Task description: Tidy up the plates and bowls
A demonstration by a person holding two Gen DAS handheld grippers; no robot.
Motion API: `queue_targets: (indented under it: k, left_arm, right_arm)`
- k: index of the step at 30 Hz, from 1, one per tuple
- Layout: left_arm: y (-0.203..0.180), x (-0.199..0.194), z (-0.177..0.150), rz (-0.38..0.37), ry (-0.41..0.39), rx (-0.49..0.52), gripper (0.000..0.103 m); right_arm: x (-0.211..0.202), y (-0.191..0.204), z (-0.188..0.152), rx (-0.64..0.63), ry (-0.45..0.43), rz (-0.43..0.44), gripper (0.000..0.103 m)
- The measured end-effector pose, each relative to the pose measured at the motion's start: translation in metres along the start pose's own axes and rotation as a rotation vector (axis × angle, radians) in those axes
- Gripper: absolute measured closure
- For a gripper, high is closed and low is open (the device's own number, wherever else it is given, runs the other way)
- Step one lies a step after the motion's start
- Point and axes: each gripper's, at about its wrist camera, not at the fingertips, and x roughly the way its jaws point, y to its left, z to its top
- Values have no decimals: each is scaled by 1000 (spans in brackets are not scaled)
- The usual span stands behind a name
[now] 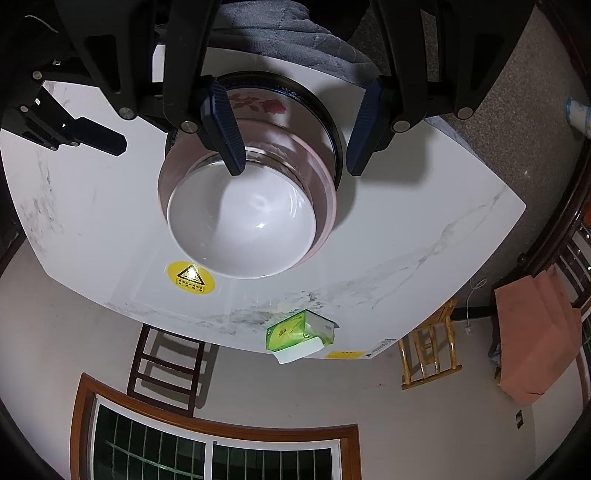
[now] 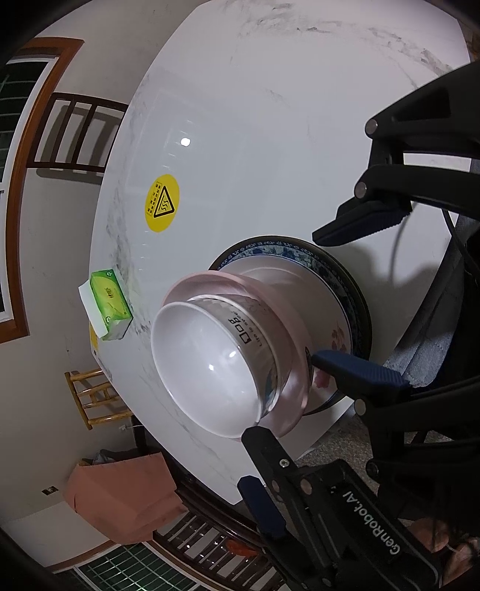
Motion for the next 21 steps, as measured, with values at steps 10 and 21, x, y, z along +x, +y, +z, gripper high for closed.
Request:
queue_targets:
  k: [10,21]
  left_arm:
    - [0,-1,1,2,-4,1,49]
    - [2,-3,5,7,-4,-6,49]
  right_arm:
    - [0,1,0,-4,5,5,43]
    - [-1,4,-1,-7,9,8,43]
